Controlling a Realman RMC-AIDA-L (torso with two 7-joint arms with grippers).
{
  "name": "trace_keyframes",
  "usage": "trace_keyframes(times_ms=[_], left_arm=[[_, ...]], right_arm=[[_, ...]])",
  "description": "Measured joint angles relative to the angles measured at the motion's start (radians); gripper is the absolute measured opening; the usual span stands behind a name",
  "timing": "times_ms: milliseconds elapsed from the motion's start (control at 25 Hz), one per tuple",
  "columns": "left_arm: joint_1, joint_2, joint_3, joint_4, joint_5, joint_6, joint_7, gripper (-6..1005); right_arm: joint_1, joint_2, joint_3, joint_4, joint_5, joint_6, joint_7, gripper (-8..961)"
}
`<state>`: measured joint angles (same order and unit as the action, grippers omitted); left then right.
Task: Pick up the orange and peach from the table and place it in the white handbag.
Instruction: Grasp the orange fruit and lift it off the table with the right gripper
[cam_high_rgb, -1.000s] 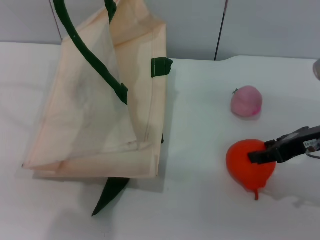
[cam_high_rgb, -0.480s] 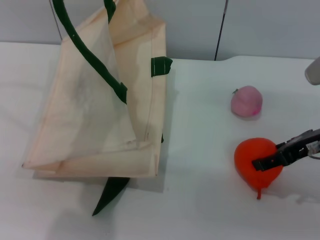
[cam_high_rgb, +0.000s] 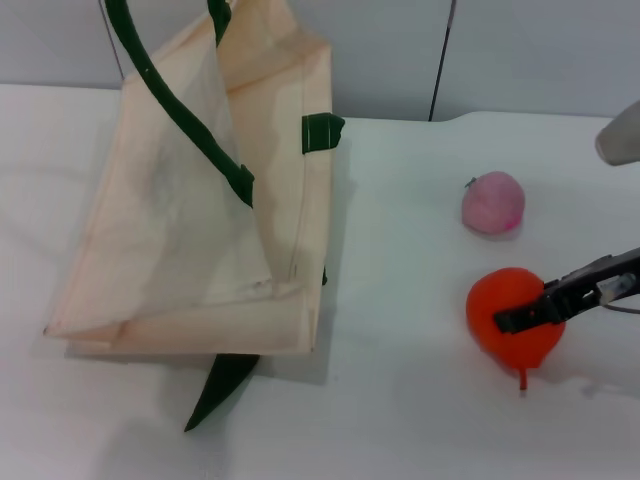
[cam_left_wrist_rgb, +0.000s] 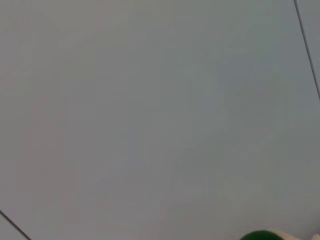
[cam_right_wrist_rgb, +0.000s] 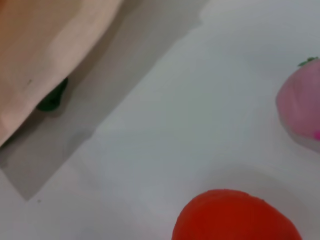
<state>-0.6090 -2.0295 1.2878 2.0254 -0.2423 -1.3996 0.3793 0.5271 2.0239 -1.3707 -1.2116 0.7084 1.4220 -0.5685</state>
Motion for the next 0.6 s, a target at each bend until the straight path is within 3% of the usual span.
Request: trace_keyframes(times_ms=[600], left_arm=[[-0.002,0.000,0.001,-0.001,-0.001,0.001,-0.001,122]], right_arm=[[0.056,-0.001,0.003,0.090,-0.021,-0.026,-0.015,839]])
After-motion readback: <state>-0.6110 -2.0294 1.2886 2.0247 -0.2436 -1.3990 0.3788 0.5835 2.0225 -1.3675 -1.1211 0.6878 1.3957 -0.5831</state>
